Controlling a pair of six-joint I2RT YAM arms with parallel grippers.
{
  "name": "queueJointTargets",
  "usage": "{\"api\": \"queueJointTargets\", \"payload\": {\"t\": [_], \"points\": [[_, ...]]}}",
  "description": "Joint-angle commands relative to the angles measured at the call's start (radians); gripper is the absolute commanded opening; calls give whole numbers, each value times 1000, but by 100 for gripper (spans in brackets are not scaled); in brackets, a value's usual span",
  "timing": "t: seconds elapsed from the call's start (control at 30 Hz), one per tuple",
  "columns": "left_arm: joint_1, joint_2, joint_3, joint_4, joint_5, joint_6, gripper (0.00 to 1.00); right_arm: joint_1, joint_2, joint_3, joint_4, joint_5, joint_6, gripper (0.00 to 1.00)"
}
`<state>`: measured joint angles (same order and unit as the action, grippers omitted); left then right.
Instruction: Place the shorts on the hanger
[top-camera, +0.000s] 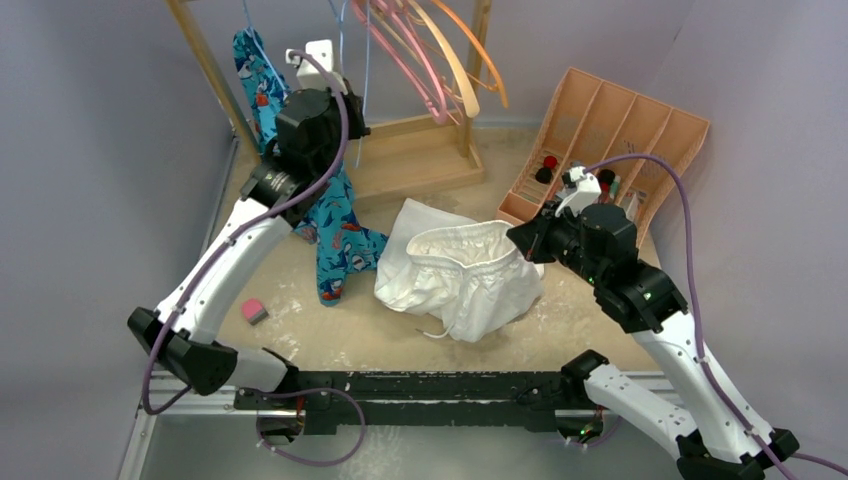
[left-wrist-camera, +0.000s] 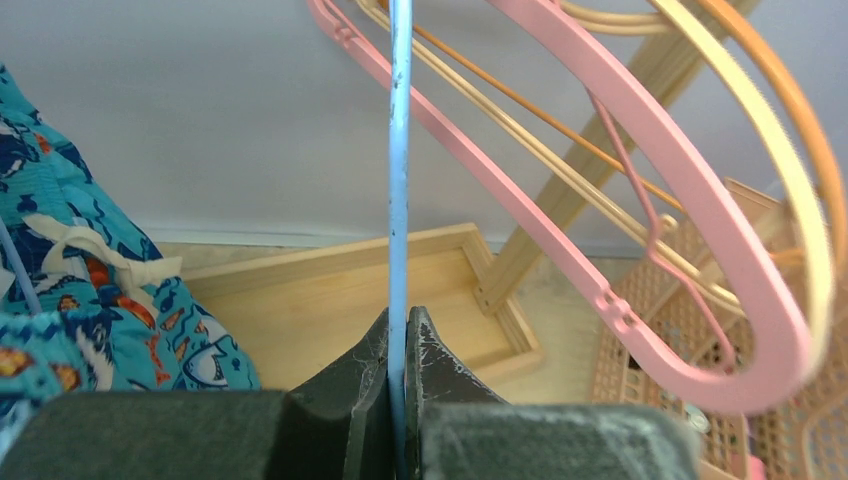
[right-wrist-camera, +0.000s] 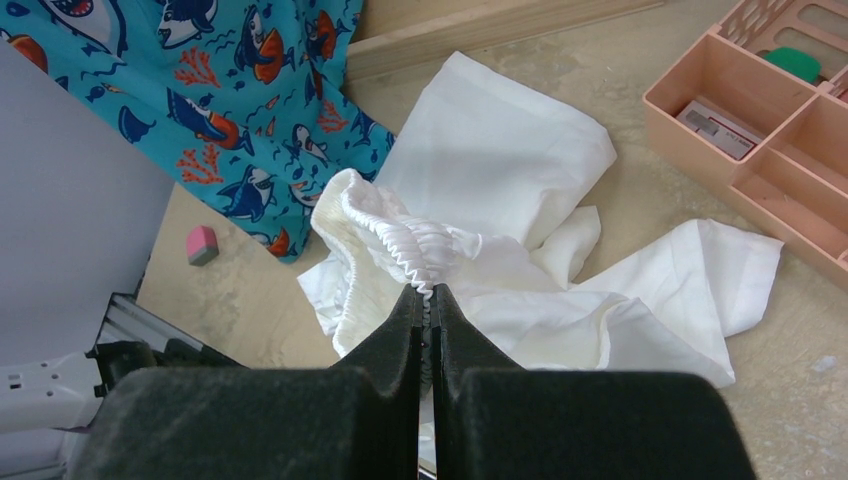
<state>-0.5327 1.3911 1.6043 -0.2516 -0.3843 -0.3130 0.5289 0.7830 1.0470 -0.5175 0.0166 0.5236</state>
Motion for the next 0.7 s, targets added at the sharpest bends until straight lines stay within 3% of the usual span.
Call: {"api": "queueJointTargets", "payload": {"t": [0.0, 0.4, 0.67], "points": [[-3, -110, -14, -127, 129, -44, 0, -5, -14, 40, 40, 25, 6, 0], [-3, -389, -140, -488, 283, -42, 0, -4, -18, 16, 31, 39, 38, 0], [-3, -490, -213, -532, 500, -85, 0, -5, 101, 93, -52, 130, 20, 0]]}}
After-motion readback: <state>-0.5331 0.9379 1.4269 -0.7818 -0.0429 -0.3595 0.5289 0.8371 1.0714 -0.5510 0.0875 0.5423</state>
